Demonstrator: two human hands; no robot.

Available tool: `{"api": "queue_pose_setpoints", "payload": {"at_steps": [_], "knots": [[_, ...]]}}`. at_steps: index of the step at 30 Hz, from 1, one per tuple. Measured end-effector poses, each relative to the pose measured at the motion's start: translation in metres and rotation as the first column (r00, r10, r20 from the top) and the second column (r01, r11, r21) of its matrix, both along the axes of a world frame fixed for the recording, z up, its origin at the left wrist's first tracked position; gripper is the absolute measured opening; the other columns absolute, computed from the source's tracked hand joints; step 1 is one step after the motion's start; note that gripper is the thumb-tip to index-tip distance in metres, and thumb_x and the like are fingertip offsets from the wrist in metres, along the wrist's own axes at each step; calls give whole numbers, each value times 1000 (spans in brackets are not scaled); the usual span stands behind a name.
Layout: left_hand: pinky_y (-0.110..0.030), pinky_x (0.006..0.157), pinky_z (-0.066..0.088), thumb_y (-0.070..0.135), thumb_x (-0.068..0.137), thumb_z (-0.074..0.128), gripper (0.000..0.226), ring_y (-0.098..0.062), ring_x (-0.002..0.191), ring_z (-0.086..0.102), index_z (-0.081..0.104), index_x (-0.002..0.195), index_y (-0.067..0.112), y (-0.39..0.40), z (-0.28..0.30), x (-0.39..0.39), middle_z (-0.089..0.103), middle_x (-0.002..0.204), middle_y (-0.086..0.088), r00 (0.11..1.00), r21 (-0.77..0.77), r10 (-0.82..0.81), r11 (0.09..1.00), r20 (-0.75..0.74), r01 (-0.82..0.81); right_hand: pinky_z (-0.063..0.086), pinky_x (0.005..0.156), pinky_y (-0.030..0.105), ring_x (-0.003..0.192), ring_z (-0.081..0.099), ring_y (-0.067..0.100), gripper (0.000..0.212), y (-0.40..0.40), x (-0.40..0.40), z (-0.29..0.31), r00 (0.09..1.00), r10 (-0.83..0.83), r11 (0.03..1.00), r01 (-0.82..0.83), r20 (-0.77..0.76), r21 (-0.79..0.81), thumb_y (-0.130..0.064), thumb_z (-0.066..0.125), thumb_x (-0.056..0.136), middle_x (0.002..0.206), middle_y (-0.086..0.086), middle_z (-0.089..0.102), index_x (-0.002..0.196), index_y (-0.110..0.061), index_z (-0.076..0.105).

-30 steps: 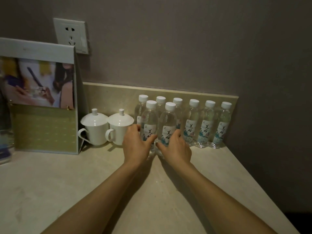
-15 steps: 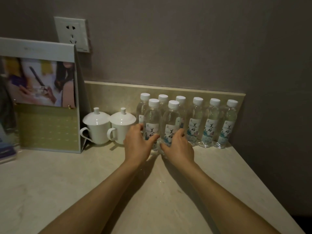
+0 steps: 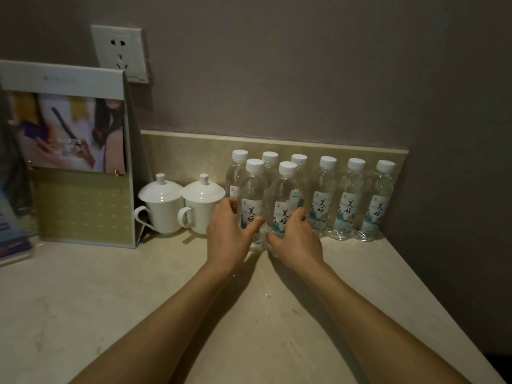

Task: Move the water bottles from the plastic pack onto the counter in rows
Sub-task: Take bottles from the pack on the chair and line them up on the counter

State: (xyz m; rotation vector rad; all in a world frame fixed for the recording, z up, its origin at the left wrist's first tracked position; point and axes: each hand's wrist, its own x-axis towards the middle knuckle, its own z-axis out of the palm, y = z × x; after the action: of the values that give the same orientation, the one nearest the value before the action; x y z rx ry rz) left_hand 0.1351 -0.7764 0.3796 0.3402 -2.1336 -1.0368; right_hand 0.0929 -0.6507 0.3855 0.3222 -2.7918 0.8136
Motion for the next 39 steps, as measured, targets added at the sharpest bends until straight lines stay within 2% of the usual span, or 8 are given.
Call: {"api": "queue_pose_setpoints", "payload": {"at_steps": [8,13,21,24,28,32,34,39], "knots": [[-27,78,52,41,76,81,49,-13,94,60,55,112,18,-1,-3,-3,65,107,1,1000,-35,23,999,21,-23,52,79,42,105,61,34,75,4,-3,2,999,42,999,-42,6,6,-43,66,85,125,14,56,134,-6,24],[-35,83,56,40,77,81,49,-17,98,62,56,112,17,-1,0,-2,66,107,-1,999,-41,12,999,32,-11,52,77,40,105,62,32,74,3,-3,1,999,35,999,-35,-1,-7,-42,67,85,126,13,56,135,-8,24],[-25,78,48,35,79,81,46,-15,99,60,56,112,16,3,4,2,64,109,-1,999,1,-1,1000,45,1,45,71,32,106,62,30,77,1,0,-2,1000,15,998,-15,-3,-53,-41,69,85,129,12,56,136,-8,23],[-29,82,52,33,79,81,47,-19,104,62,56,114,14,4,8,5,64,113,-4,998,7,-22,1000,61,22,49,76,35,111,61,31,77,1,3,-1,1000,14,997,-13,6,-75,-41,69,85,132,13,55,138,-9,23],[-42,95,54,39,78,80,61,-23,115,59,55,127,12,3,14,13,62,122,-6,991,3,-88,996,102,88,49,86,37,118,57,30,77,6,8,2,997,50,994,-44,62,-97,-45,68,85,137,12,51,137,-8,26],[-47,98,52,40,84,73,61,-26,118,55,50,133,12,14,22,23,56,127,-6,999,92,-33,995,-12,34,50,92,41,122,53,31,77,20,18,12,998,35,991,-28,52,-134,-49,67,84,140,11,48,138,-12,28],[-45,97,51,38,87,69,59,-23,115,53,46,136,13,30,28,28,52,124,-3,996,153,-16,988,-84,29,54,88,45,116,55,30,69,33,26,20,999,20,981,-14,26,-192,-49,64,86,137,9,49,136,-13,32],[-41,94,51,33,95,59,46,-18,105,54,46,134,14,83,40,37,53,117,-2,976,207,-104,968,-191,144,47,81,36,107,58,27,48,81,41,41,990,-79,964,46,-117,-261,-46,58,88,121,7,60,122,-16,45]]}}
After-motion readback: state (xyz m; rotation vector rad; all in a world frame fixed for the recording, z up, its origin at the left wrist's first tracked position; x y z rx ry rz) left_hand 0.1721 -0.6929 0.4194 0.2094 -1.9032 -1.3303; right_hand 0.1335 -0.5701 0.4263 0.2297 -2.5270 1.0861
